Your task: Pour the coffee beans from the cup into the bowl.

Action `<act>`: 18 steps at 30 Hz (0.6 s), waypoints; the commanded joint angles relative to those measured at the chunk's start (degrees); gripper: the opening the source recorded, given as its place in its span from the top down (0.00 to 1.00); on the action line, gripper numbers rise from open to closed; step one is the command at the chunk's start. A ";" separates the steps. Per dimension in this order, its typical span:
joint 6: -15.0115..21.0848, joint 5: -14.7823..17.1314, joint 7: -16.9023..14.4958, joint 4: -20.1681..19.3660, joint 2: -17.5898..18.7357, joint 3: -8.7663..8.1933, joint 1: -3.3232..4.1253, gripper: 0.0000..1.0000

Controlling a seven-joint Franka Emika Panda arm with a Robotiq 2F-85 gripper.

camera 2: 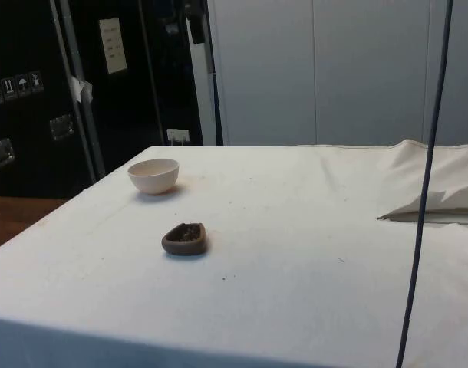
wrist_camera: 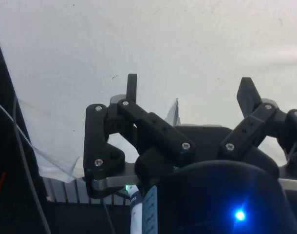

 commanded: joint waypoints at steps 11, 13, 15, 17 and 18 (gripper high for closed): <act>3.15 -2.92 4.47 -2.41 -0.40 3.38 0.29 0.00; 3.32 -3.44 5.21 -2.41 -0.17 3.95 0.29 0.00; 3.61 -4.18 6.36 -2.52 0.17 4.93 0.29 0.00; 4.01 -4.64 7.16 -2.75 0.40 5.56 0.29 0.00; 3.32 -4.13 6.47 -2.46 0.34 5.50 0.00 0.00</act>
